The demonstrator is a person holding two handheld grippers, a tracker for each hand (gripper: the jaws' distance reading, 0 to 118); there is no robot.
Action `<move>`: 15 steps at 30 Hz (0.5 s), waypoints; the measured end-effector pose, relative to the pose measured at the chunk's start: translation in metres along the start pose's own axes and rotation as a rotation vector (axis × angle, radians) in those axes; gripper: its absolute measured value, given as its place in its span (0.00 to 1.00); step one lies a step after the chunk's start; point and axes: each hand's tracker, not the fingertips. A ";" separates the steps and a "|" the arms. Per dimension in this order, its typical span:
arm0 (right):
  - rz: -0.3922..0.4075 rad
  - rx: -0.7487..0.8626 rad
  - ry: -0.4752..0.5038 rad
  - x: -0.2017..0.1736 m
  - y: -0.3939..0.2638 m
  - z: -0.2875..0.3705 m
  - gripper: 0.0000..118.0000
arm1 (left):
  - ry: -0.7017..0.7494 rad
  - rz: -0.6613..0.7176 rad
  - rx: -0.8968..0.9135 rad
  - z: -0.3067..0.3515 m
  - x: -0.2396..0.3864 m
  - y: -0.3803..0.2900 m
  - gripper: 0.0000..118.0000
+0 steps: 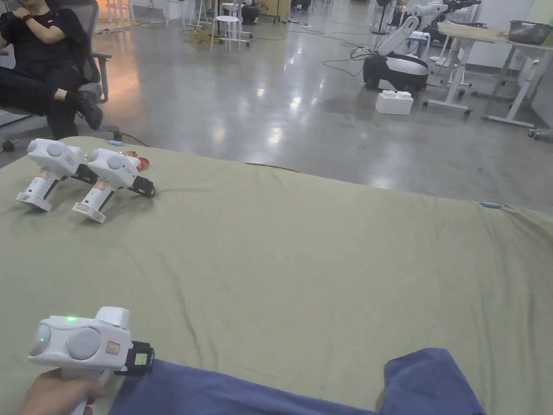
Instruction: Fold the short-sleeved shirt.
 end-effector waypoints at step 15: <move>0.012 -0.311 0.001 0.049 0.000 -0.095 0.52 | 0.054 -0.213 0.088 0.027 0.049 -0.025 0.02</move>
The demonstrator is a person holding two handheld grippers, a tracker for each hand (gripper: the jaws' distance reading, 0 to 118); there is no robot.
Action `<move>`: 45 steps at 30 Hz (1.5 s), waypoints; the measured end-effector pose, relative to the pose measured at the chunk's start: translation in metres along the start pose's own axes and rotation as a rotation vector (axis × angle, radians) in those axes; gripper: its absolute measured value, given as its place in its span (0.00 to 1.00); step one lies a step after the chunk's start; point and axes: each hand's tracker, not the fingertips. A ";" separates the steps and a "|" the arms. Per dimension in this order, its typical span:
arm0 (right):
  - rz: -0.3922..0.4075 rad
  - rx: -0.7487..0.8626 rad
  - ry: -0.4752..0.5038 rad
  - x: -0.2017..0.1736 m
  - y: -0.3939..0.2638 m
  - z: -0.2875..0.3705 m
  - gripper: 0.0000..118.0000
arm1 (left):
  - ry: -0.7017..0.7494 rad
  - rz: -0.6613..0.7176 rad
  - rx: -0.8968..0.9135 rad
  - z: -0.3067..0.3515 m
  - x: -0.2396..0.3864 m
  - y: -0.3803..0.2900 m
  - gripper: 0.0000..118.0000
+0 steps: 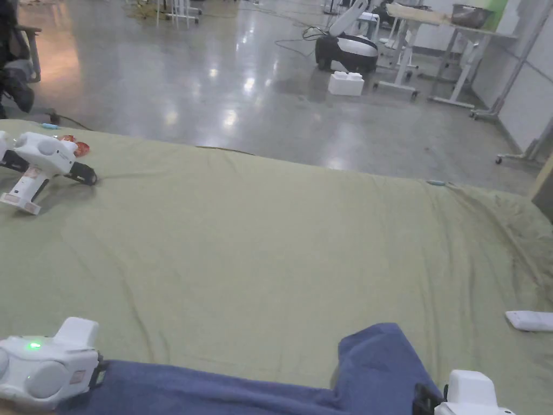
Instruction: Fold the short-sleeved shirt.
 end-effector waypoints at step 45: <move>0.046 -0.082 0.129 0.068 -0.048 0.135 0.00 | -0.120 0.123 0.274 0.157 -0.056 -0.127 0.02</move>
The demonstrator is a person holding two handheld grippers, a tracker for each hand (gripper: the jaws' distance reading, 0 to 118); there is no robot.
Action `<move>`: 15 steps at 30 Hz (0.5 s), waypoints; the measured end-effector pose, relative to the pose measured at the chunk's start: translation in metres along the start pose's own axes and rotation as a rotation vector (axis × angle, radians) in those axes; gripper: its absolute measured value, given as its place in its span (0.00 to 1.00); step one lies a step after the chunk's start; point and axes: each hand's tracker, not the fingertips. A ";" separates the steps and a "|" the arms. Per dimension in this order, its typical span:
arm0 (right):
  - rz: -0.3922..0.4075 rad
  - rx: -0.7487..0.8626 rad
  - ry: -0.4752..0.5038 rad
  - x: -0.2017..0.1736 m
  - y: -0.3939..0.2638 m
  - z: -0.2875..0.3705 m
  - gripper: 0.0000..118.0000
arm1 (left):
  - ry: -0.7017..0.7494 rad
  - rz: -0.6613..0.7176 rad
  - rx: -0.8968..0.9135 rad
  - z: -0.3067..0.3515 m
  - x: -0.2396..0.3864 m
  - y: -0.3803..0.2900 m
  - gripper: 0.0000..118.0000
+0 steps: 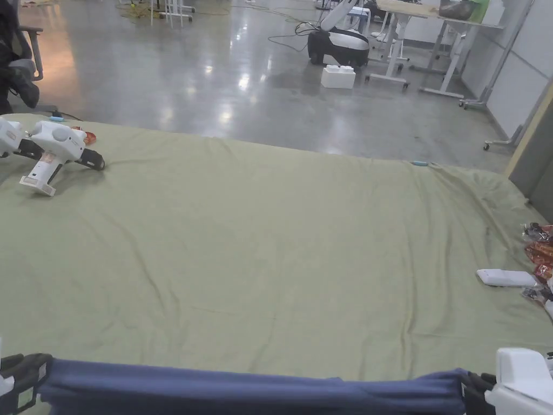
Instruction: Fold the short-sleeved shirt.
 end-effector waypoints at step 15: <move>0.057 -0.197 -0.048 -0.005 -0.084 -0.029 0.00 | 0.072 -0.042 -0.232 -0.015 0.007 -0.072 0.05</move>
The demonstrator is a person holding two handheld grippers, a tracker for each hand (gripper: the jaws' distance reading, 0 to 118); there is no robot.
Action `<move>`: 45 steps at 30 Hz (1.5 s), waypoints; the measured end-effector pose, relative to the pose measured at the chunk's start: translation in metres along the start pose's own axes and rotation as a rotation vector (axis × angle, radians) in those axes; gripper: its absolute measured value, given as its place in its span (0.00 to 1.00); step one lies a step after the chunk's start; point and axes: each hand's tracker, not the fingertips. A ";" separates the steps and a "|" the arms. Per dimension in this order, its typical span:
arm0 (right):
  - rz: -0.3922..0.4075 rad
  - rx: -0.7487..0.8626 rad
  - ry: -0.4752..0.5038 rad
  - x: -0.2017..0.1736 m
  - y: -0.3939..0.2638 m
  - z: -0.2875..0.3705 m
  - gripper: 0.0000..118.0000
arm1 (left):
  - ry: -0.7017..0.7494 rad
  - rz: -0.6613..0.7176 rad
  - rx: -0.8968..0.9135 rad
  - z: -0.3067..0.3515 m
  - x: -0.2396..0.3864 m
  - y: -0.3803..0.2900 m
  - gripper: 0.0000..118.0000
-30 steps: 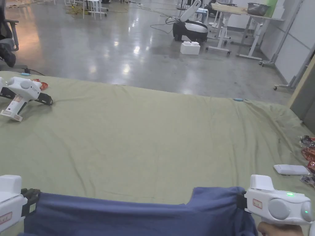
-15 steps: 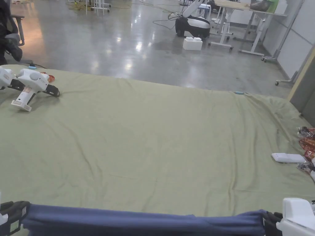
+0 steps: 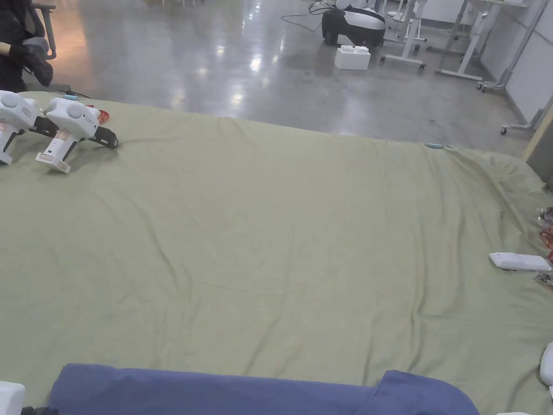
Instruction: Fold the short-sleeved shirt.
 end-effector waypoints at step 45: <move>-0.152 0.849 -0.052 -0.135 0.117 0.076 0.01 | 0.026 0.131 0.478 0.046 0.033 0.075 0.00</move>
